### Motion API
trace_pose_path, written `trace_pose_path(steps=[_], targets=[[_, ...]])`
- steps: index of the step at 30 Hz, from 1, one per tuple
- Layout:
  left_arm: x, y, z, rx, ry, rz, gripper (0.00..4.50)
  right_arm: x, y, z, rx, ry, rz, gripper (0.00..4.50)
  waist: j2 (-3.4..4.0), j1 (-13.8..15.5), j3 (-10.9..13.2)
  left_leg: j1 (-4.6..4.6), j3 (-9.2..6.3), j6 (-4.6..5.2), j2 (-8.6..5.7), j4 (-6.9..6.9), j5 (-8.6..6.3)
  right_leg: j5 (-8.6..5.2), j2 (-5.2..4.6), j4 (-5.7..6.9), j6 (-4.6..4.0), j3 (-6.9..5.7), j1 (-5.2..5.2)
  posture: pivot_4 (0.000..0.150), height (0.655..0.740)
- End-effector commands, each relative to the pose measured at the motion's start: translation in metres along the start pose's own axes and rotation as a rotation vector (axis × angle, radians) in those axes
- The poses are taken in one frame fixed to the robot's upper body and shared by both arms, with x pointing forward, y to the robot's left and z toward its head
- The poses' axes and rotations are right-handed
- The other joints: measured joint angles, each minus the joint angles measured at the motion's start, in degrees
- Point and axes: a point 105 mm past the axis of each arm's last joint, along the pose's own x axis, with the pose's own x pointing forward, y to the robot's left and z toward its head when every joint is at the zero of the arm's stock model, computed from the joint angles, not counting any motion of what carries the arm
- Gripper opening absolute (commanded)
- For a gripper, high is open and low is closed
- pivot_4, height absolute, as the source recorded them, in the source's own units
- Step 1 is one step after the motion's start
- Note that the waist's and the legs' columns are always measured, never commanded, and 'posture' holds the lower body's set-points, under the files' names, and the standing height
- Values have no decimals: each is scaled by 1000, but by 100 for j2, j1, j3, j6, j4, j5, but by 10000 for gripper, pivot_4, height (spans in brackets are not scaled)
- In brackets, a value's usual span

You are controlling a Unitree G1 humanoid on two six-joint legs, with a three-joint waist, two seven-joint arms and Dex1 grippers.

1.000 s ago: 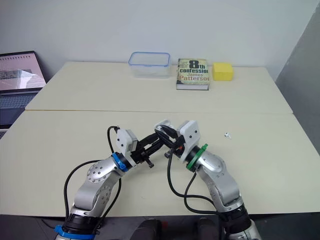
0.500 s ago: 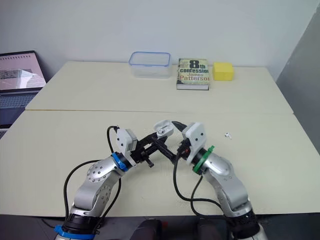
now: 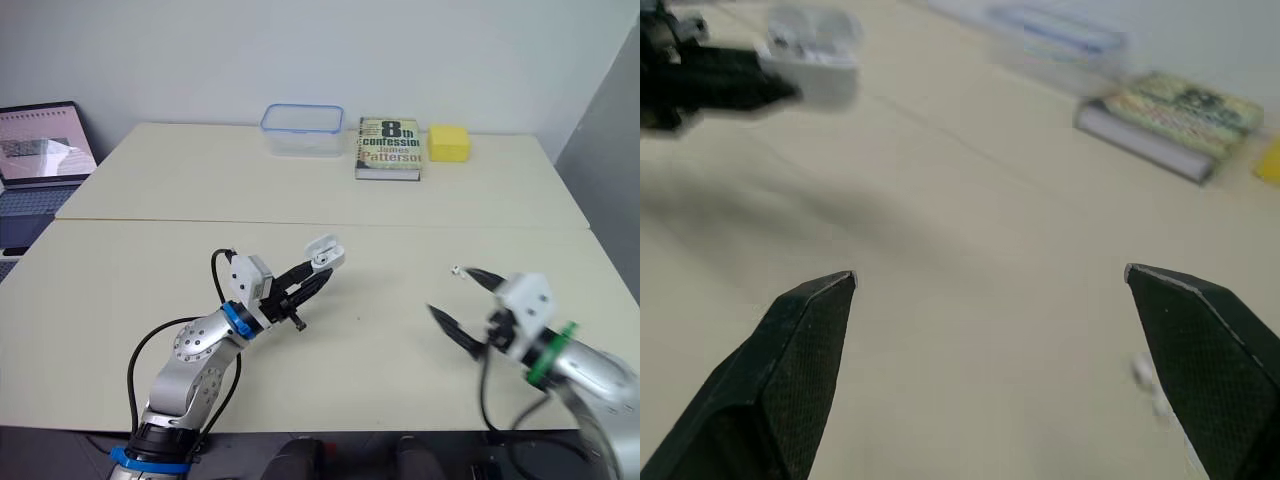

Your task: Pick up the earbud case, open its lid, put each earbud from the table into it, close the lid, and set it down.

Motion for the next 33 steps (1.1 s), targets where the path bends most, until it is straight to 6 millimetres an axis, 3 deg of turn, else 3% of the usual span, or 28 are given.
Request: trace_pose_path(steps=[1, 4, 8, 16, 22, 30, 33], targets=[[3, 1, 12, 40, -50, -5, 7696, -36, -29, -12, -94, 71, -69, 45000, 1, -5, 0, 0, 3, 0, 0, 1, 0, 1, 0, -1, -2, 3, 0, 1500, 7400], [2, 2, 11, 44, -46, -7, 7696, -60, -42, -29, -60, 144, -102, 45000, 6, -39, -3, 8, 18, 0, 3, 0, 0, 2, 3, 0, -3, 19, 0, 1500, 7400], [2, 3, 10, 48, -44, -9, 7696, -72, -48, -37, 14, 175, -122, 45000, 7, -51, -4, 11, 30, 1, 6, -2, -1, 2, 10, 3, -3, 36, -5, 1500, 7400], [1, 3, 10, 50, -38, -14, 7696, -62, -57, -31, 32, 161, -142, 45000, 7, -44, -4, 10, 47, 0, 1, 0, -1, 4, 9, 0, 1, 73, -8, 1500, 7400], [4, 2, 9, 47, -36, -20, 7696, -23, -65, -23, 44, 154, -88, 45000, 7, -53, -4, 14, 58, 0, 1, 1, -1, 7, 10, 2, 4, 78, -9, 1500, 7400], [4, -3, 7, 40, -33, -28, 7696, 65, -77, -25, 21, 159, 0, 45000, 6, -66, -4, 12, 76, 0, 1, 2, 0, 12, 13, 4, 9, 93, -21, 1500, 7400], [5, -3, 7, 40, -35, -27, 7696, 99, -77, -40, 33, 167, 15, 45000, 0, -56, 0, 3, 68, 0, 4, 4, -1, 19, 14, 1, -1, 99, -25, 1500, 7400]])
